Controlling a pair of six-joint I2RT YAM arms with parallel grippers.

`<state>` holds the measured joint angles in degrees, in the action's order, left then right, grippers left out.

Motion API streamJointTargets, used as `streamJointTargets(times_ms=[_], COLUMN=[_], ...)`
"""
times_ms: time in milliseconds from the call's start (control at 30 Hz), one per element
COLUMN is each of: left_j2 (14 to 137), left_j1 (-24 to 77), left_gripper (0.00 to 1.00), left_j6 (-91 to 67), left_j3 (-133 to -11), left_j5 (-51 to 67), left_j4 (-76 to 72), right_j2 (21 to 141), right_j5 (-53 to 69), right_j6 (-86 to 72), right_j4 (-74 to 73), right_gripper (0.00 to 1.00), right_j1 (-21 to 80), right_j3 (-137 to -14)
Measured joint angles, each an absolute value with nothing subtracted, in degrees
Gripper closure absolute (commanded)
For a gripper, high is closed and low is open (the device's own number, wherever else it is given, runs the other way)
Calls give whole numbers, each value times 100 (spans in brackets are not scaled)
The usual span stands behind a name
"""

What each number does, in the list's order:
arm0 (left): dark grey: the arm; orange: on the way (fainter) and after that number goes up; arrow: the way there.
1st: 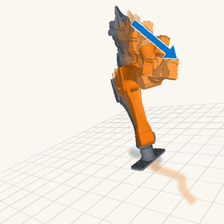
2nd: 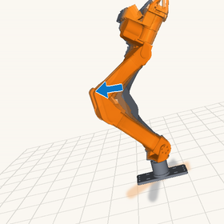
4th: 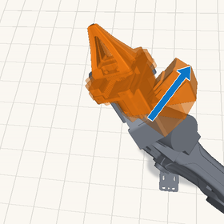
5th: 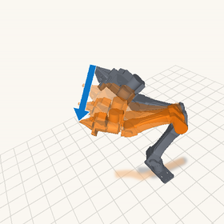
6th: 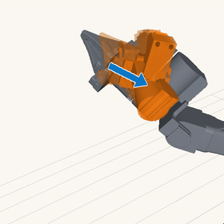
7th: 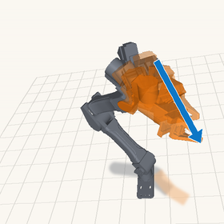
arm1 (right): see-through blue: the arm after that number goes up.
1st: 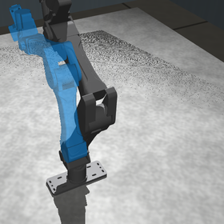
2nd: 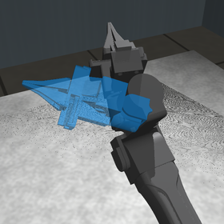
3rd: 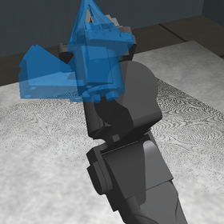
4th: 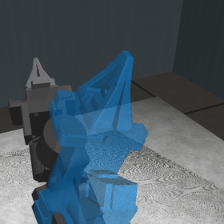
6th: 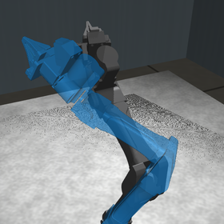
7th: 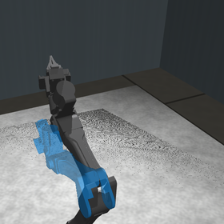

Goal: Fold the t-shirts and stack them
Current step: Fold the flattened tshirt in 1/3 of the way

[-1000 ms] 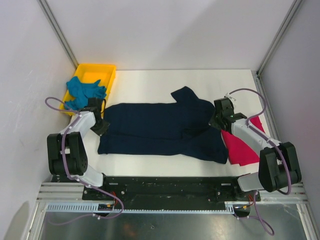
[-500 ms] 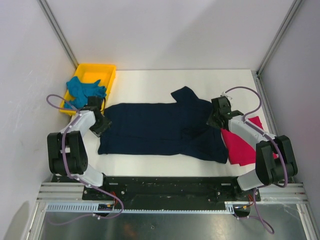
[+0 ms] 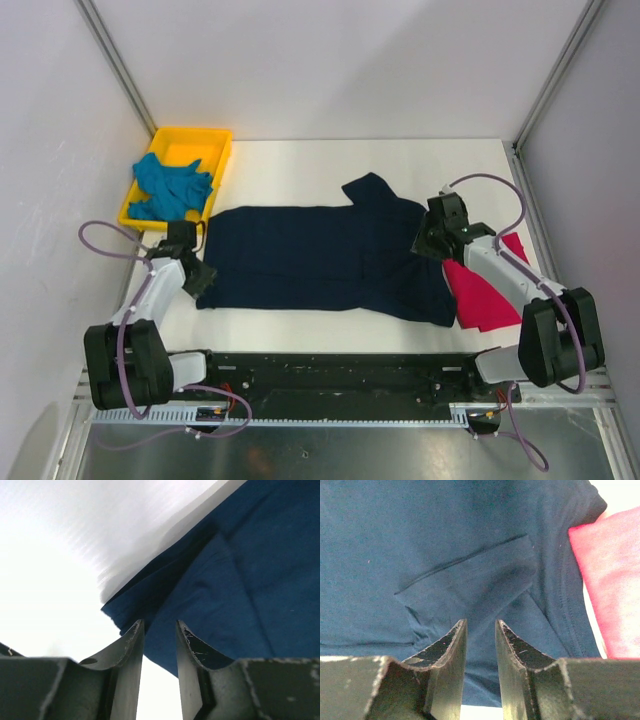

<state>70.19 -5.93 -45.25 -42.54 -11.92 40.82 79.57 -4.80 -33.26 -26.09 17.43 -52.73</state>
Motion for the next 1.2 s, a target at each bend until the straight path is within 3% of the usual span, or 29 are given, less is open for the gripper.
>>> streamJointTargets(times_ms=[367, 567, 767, 1200], left_j2=[6838, 6814, 6816, 6938], left_j1=[-596, -596, -596, -596], left_gripper=[67, 80, 84, 88], left_j6=[-4919, -4980, -4995, -4976], left_j3=[-3750, -3743, -3743, -3756], left_j5=[-1192, -1293, -1402, -1483], left_j4=[4307, 4316, 4327, 4335], right_j2=[7776, 7811, 7863, 8202], right_j5=[-154, -27, 126, 519], right_j6=[-3297, -3297, -3223, -2327], right_j4=[-2585, -2493, -2368, -847], right_gripper=[67, 66, 59, 52], right_j1=[1927, 2016, 2239, 4919], right_j3=[-4707, -4545, -4493, -4626])
